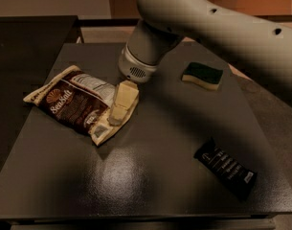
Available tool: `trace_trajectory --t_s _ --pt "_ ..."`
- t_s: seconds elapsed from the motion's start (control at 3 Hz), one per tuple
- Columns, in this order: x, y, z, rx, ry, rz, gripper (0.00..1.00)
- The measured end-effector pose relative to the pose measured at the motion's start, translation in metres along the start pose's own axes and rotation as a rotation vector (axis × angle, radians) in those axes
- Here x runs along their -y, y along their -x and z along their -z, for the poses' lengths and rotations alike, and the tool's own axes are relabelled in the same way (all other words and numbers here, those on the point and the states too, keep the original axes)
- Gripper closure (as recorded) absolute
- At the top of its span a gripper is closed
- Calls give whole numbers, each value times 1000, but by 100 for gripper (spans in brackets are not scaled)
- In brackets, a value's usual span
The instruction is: Move brown chip bag near rxbar chocolate
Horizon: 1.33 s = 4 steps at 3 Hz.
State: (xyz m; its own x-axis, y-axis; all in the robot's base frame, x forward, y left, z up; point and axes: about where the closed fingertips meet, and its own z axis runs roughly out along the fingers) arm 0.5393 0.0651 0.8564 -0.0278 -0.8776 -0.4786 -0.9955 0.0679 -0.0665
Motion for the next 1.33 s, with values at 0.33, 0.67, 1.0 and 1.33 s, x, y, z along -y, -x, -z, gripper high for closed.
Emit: trace_trajectory --t_s 0.33,0.67,1.0,1.33 --pt "2 -7 -11 -29 10 -4 0" --pt "3 -11 -12 -65 10 -11 18" --pt "3 -13 -3 -78 -3 -13 41" --pt "5 -18 9 -83 -21 -13 65"
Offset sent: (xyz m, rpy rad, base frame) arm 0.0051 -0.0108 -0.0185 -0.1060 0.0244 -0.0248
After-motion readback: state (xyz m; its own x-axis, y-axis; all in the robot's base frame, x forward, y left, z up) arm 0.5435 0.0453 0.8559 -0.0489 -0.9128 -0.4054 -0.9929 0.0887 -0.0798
